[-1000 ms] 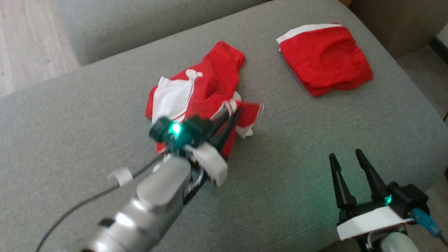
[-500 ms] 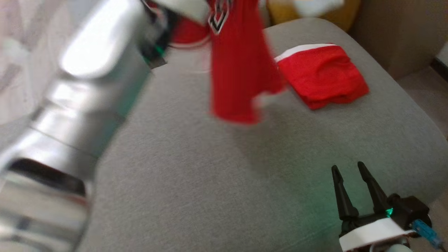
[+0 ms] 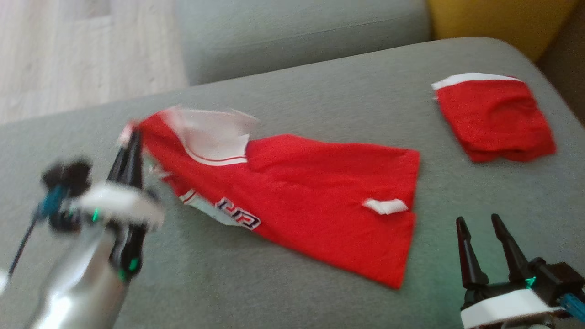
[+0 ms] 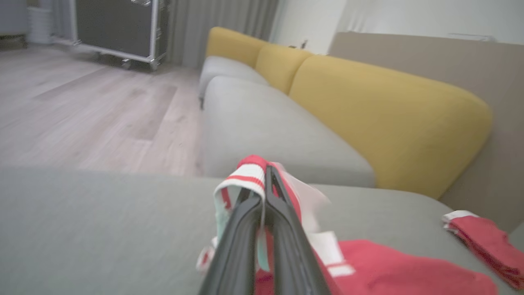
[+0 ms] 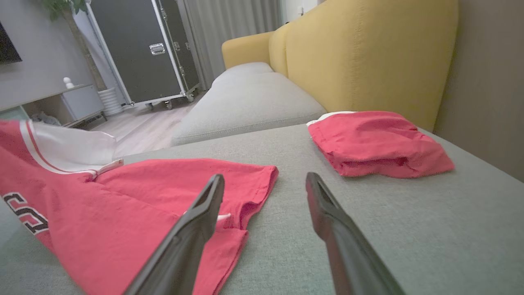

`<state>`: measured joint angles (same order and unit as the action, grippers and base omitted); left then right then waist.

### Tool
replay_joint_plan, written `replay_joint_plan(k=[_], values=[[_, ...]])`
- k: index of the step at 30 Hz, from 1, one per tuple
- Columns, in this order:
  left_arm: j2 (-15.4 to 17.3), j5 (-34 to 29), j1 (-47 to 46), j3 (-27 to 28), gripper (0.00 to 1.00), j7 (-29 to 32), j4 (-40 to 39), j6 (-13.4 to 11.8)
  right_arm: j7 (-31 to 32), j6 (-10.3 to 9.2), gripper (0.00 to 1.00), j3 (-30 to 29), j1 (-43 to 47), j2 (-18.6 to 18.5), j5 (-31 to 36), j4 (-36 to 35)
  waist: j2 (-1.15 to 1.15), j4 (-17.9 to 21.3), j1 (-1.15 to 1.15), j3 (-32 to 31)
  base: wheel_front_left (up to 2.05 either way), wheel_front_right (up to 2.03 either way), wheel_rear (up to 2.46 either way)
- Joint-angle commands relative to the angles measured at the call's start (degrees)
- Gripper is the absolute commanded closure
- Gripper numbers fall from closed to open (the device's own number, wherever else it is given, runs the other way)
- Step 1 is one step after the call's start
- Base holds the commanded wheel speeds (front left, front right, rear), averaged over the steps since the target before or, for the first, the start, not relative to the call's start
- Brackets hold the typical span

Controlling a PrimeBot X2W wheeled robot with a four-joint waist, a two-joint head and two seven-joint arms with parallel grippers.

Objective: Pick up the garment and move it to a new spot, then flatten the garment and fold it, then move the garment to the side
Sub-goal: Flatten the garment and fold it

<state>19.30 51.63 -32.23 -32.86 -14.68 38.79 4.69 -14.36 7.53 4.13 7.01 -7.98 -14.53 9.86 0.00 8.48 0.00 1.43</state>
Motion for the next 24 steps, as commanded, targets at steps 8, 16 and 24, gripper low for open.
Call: replay_joint_plan(k=[8, 16, 24], values=[[2.7, -0.5, 13.7, 10.4, 1.0, -0.3, -8.4, -2.8, -0.6, -0.04, 0.0, 0.3, -1.7, -1.0, 0.6, -2.3, 0.0, -4.4, 0.0, 3.2, 0.0, 0.0, 0.0], [6.9, -3.1, 20.8, 9.4, 0.0, 2.5, -17.5, -7.8, -0.6, -0.04, 0.0, 0.4, -1.8, -1.6, 0.5, -2.1, 0.0, -6.1, 0.0, 3.9, 0.0, 0.0, 0.0], [16.9, -11.0, 13.6, 8.4, 0.0, 10.4, -30.4, -12.7, -0.6, -0.04, 0.0, 0.7, -3.0, -2.5, 0.7, -2.8, 0.0, -6.5, 0.0, 6.6, 0.0, 0.0, 0.0]])
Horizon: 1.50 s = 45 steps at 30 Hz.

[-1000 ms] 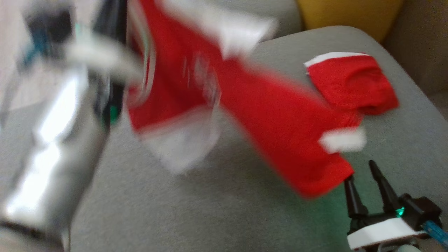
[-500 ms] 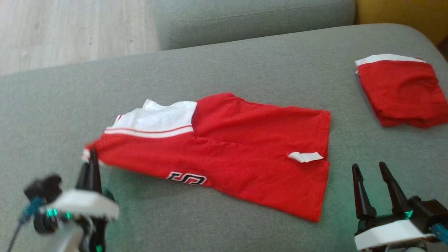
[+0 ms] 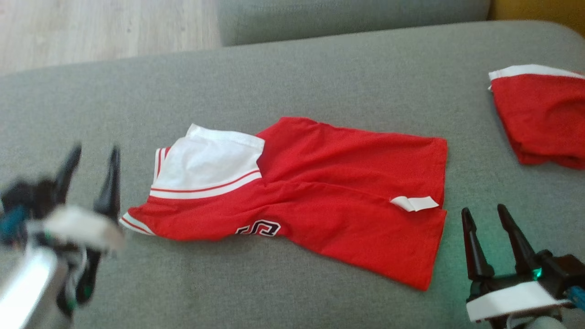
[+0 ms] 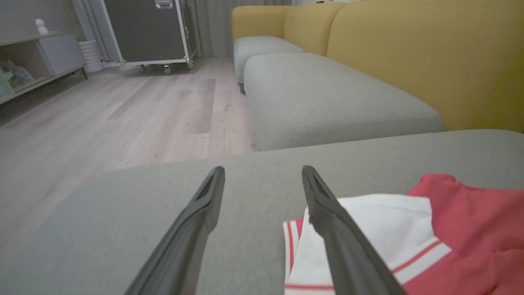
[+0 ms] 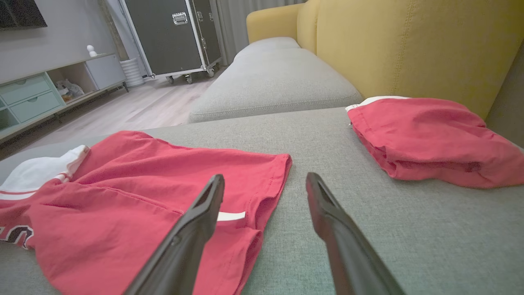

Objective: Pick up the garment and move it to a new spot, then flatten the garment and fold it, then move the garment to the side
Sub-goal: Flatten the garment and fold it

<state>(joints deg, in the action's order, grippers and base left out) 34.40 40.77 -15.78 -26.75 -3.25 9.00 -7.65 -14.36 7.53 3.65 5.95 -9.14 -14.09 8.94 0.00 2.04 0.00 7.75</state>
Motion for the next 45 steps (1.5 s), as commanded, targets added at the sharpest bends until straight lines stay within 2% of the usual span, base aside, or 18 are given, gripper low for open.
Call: replay_joint_plan(k=[1, 3, 6, 10, 14, 17, 22, 29, 30, 31, 32, 33, 35, 43, 45], values=[[2.7, -0.5, -4.8, 2.1, 0.0, 0.6, -2.1, -0.2, -0.6, -0.04, 0.0, 1.2, -2.2, -1.6, 0.2, -1.9, 0.0, -0.1, 0.0, 1.0, 0.0, 0.0, 0.0], [4.1, -1.6, -9.0, 0.9, 0.0, 4.3, -3.8, 1.2, -0.6, -0.04, 0.0, 1.5, -2.9, -1.9, 0.2, -2.0, 0.0, 0.1, 0.0, 2.3, 0.0, 0.0, 0.0], [4.3, -1.8, -15.7, -1.5, 0.0, 10.4, -3.1, 4.6, -0.6, -0.04, 0.0, 2.0, -4.2, -2.4, 0.1, -2.2, 0.0, 0.5, 0.0, 4.6, 0.0, 0.0, 0.0], [3.0, -1.2, -24.0, -5.1, 0.0, 18.7, 2.1, 9.5, -0.6, -0.04, 0.0, 2.7, -6.3, -2.9, -0.2, -2.5, 0.0, 1.7, 0.0, 7.8, 0.0, 0.0, 0.0], [1.3, 0.0, -29.6, -8.1, 0.0, 26.4, 8.8, 12.2, -0.6, -0.04, 0.0, 3.0, -8.1, -3.2, -0.4, -2.6, 0.0, 2.9, 0.0, 10.6, 0.0, 0.0, 0.0], [0.0, 2.0, -32.1, -9.5, 0.0, 31.0, 13.2, 13.4, -0.6, -0.04, 0.0, 3.3, -9.0, -3.1, -0.5, -2.5, 0.0, 3.7, 0.0, 12.2, 0.0, 0.0, 0.0], [-1.0, 3.5, -34.2, -11.2, 0.0, 33.5, 18.1, 14.4, -0.6, -0.04, 0.0, 3.3, -9.9, -2.8, -0.6, -2.5, 0.0, 4.5, 0.0, 13.8, 0.0, 0.0, 0.0], [0.0, 4.5, -34.1, -14.0, 0.0, 35.3, 20.3, 15.0, -0.6, -0.04, 0.0, 3.1, -10.2, -2.4, -0.6, -2.3, 0.0, 4.9, 0.0, 14.0, 0.0, 0.0, 0.0], [0.2, 4.8, -34.0, -14.3, 0.18, 35.3, 20.2, 15.0, -0.6, -0.04, 0.0, 3.0, -10.2, -2.4, -0.6, -2.3, 0.0, 4.9, 0.0, 13.9, 0.0, 0.0, 0.0], [0.4, 5.0, -34.0, -14.6, 0.6, 35.4, 20.0, 15.0, -0.6, -0.04, 0.0, 2.9, -10.2, -2.3, -0.5, -2.3, 0.0, 4.9, 0.0, 13.9, 0.0, 0.0, 0.0], [0.6, 5.1, -34.0, -14.9, 0.69, 35.4, 19.8, 15.0, -0.6, -0.04, 0.0, 2.8, -10.2, -2.2, -0.5, -2.3, 0.0, 4.8, 0.0, 13.9, 0.0, 0.0, 0.0], [0.7, 5.2, -34.0, -15.2, 1.0, 35.3, 19.6, 15.1, -0.6, -0.04, 0.0, 2.8, -10.2, -2.2, -0.5, -2.4, 0.0, 4.7, 0.0, 13.9, 0.0, 0.0, 0.0], [0.8, 5.2, -34.2, -15.8, 1.0, 34.4, 19.1, 15.1, -0.6, -0.04, 0.0, 2.8, -10.3, -2.1, -0.5, -2.5, 0.0, 4.6, 0.0, 13.8, 0.0, 0.0, 0.0], [1.2, -0.3, -37.5, -17.4, 1.0, 21.6, 19.7, 15.1, -0.6, -0.04, 0.0, 4.4, -10.6, -3.6, -1.2, -1.0, 0.0, 3.6, 0.0, 10.8, 0.0, 0.0, 0.0], [1.2, -0.9, -38.0, -17.6, 1.0, 20.2, 19.9, 15.1, -0.6, -0.04, 0.0, 4.4, -10.9, -4.2, -1.6, -0.5, 0.0, 3.3, 0.0, 10.3, 0.0, 0.0, 0.0]])
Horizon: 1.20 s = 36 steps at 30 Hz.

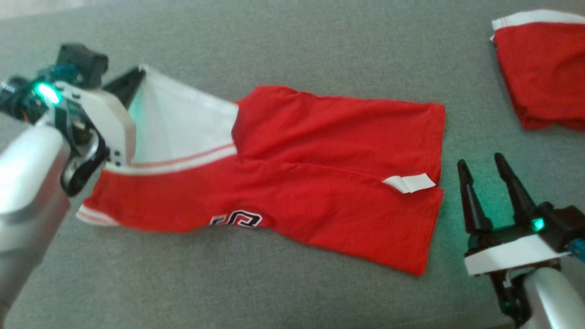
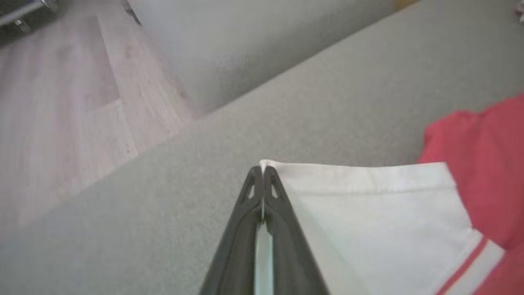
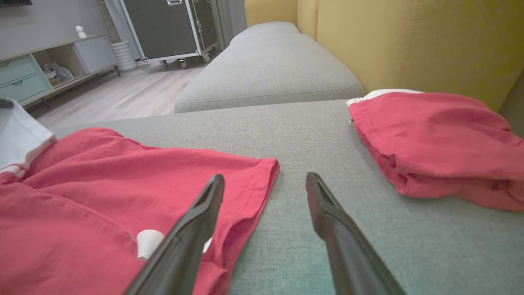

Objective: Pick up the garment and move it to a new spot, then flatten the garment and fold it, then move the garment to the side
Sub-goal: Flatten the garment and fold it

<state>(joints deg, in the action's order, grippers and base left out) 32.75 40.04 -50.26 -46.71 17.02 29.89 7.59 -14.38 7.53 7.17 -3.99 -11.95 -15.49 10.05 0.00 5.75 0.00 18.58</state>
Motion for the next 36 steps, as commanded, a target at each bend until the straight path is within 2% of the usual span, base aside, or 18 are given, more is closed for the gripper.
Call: replay_joint_plan(k=[1, 7, 10, 17, 27, 29, 31, 32, 34, 36], values=[[2.9, -0.7, -4.0, 2.2, 1.0, -1.4, -0.9, -0.1, -0.6, -0.04, 0.0, 0.9, -1.4, -1.9, -0.6, -1.0, 0.0, -0.6, 0.0, -0.9, 0.0, 0.0, 0.0], [2.3, -3.5, -6.6, 2.1, 1.0, -8.5, -0.5, -0.1, -0.6, -0.04, 0.0, 2.1, -6.5, -6.4, -4.2, 7.7, 0.0, -2.4, 0.0, -2.6, 0.0, 0.0, 0.0], [1.4, -4.0, -7.4, 1.7, 1.0, -10.6, -0.4, -0.1, 0.0, -0.04, 0.0, 4.7, -9.0, -8.7, -5.9, 11.2, 0.0, -3.5, 0.0, -3.0, 0.0, 0.0, 0.0], [0.7, -4.1, -8.1, 0.3, 1.0, -13.1, 0.4, -0.1, -0.3, -0.04, 0.0, 14.7, -4.9, -13.0, -12.2, 9.1, 0.0, -4.7, 0.0, -4.1, 0.0, 0.0, 0.0], [1.2, -3.1, -9.0, -1.1, 1.0, -13.3, 0.3, -0.1, -0.5, -0.04, 0.02, 18.7, -5.6, -13.1, -13.3, 11.3, 0.0, -5.5, 0.0, -3.2, 0.0, 0.0, 0.0], [1.2, -3.0, -9.2, -1.3, 1.0, -13.3, 0.4, -0.1, -0.6, -0.04, 0.18, 18.8, -6.0, -13.0, -13.1, 11.8, 0.0, -5.6, 0.0, -3.0, 0.0, 0.0, 0.0], [1.2, -2.8, -9.3, -1.4, 1.0, -13.2, 0.4, -0.1, -0.6, -0.04, 0.27, 18.8, -6.1, -13.0, -12.8, 12.1, 0.0, -5.7, 0.0, -2.9, 0.0, 0.0, 0.0], [1.3, -2.7, -9.3, -1.5, 1.0, -13.1, 0.5, -0.1, -0.6, -0.04, 0.35, 18.8, -6.1, -12.9, -12.7, 12.2, 0.0, -5.8, 0.0, -2.9, 0.0, 0.0, 0.0], [1.3, -2.6, -9.3, -1.7, 1.0, -13.1, 0.5, -0.1, -0.6, -0.04, 0.42, 18.6, -5.9, -12.8, -12.4, 12.2, 0.0, -5.8, 0.0, -2.9, 0.0, 0.0, 0.0], [1.3, -2.4, -9.3, -1.9, 1.0, -13.0, 0.6, -0.1, -0.6, -0.04, 0.61, 18.2, -5.5, -12.5, -12.1, 12.1, 0.0, -5.9, 0.0, -2.9, 0.0, 0.0, 0.0]])
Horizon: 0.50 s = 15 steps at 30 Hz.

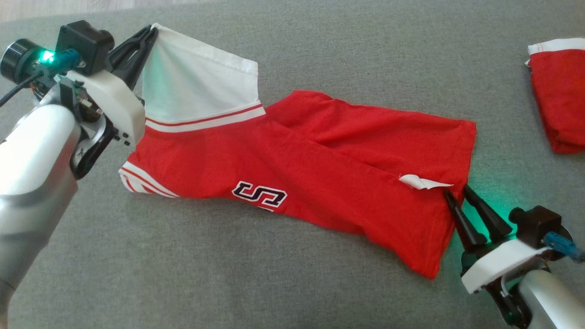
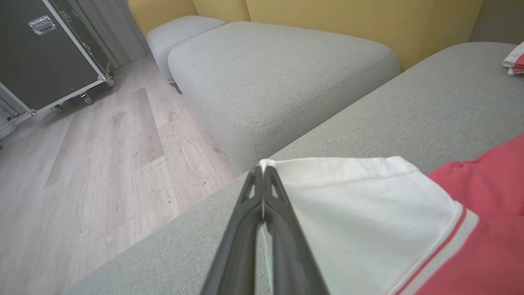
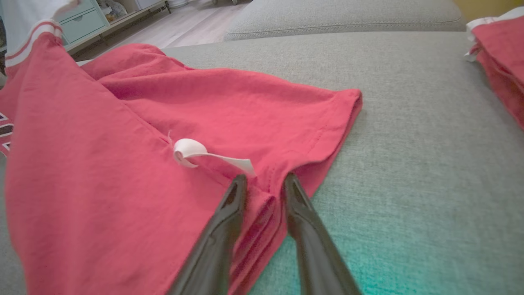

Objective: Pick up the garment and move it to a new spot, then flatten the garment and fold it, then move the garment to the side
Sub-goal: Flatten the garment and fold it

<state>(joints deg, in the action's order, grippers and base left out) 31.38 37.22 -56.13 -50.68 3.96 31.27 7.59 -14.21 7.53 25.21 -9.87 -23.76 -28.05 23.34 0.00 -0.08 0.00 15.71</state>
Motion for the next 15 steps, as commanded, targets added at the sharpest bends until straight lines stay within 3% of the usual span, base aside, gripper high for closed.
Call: replay_joint_plan(k=[1, 3, 4, 5, 6, 11, 15], values=[[2.7, 0.6, -3.4, 2.1, 1.0, 0.0, -0.8, -0.1, -0.8, -0.04, 0.6, -0.6, 0.5, -0.6, 0.9, -1.0, 0.0, 0.0, 0.0, 0.0, 0.0, 0.0, 0.0], [2.7, 0.7, -3.4, 1.9, 1.0, 0.0, -0.8, -0.1, -0.8, -0.04, 0.44, -2.0, 0.9, -0.4, 3.0, -1.4, 0.0, -0.1, 0.0, -0.1, 0.0, 0.0, 0.0], [2.8, 0.7, -3.4, 1.9, 1.0, 0.0, -0.8, -0.1, -0.8, -0.04, 0.24, -2.7, 1.3, -0.3, 4.1, -2.0, 0.0, -0.2, 0.0, -0.1, 0.0, 0.0, 0.0], [2.8, 0.7, -3.4, 1.9, 1.0, 0.0, -0.8, -0.1, -0.8, -0.04, 0.24, -2.7, 1.3, -0.3, 4.1, -2.0, 0.0, -0.2, 0.0, -0.1, 0.0, 0.0, 0.0], [2.8, 0.8, -3.5, 1.8, 1.0, -0.1, -0.9, -0.1, -0.8, -0.04, 0.02, -3.6, 1.7, -0.1, 5.2, -3.0, 0.0, -0.3, 0.0, -0.1, 0.0, 0.0, 0.0], [3.2, 1.0, -3.4, 1.6, 1.0, -0.1, -1.0, -0.1, -0.8, -0.04, 0.0, -3.9, 4.6, 0.4, 6.2, -9.0, 0.0, -0.7, 0.0, -0.1, 0.0, 0.0, 0.0], [3.0, 1.2, -3.7, 1.5, 1.0, 0.1, -1.2, -0.1, -0.8, -0.04, 0.0, -2.0, 4.8, -0.6, 4.1, -7.6, 0.0, -1.1, 0.0, 0.3, 0.0, 0.0, 0.0]])
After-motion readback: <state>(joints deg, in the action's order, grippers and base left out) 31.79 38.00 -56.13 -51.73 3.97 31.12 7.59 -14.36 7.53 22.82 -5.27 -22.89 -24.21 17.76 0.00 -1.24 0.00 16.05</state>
